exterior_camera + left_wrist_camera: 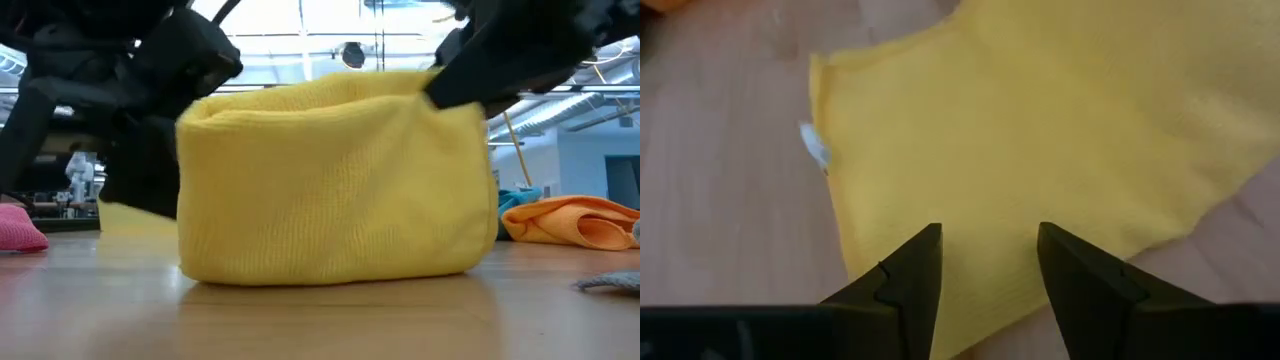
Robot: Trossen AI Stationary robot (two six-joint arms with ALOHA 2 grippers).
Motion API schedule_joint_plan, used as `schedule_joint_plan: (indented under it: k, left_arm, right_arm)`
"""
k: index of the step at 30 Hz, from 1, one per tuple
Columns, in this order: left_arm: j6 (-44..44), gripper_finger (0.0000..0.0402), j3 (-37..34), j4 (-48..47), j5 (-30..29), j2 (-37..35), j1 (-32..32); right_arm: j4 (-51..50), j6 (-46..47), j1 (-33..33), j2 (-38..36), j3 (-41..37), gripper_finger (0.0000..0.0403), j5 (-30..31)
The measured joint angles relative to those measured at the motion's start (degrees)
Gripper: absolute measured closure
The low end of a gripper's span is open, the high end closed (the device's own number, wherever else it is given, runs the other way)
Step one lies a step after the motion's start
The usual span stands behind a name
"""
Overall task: Fold microfiber towels
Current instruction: Fold the yellow microfiber cloth
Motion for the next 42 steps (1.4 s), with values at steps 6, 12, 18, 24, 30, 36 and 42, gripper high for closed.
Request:
schedule_joint_plan:
  k: [6, 12, 18, 24, 30, 36, 42]
  left_arm:
    - [-2.63, 0.0232, 0.00, -0.33, -0.07, 1.47, -0.15]
    - [-3.32, 0.0232, 0.04, -1.35, -1.28, 0.88, -0.93]
    - [-2.71, 0.0232, 0.04, -3.13, -7.56, 0.62, -1.88]
    - [-2.68, 0.0232, -0.02, -7.36, -9.54, -4.04, -3.30]
    - [-3.29, 0.0232, -0.08, -8.11, -10.32, -7.57, -4.97]
    - [-2.39, 0.0232, 0.01, -6.84, -13.68, -8.67, -7.91]
    - [-3.31, 0.0232, 0.02, -5.24, -17.39, -8.61, -9.52]
  right_arm:
    - [-5.76, 8.39, -1.40, 0.01, -0.02, 0.0401, 11.49]
    - [-9.10, 12.78, -2.12, 0.03, -0.02, 0.0402, 14.76]
    - [-8.92, 12.71, -2.16, 0.03, -0.02, 0.0402, 14.60]
    - [-8.88, 13.00, -2.61, 0.03, -0.02, 0.0402, 14.61]
    - [-7.69, 11.78, -4.24, 0.93, -0.02, 0.0402, 14.78]
    - [-7.33, 13.04, -5.99, 4.57, -0.04, 0.0403, 14.60]
    - [-6.74, 14.64, -7.31, 5.21, -0.07, 0.0403, 14.80]
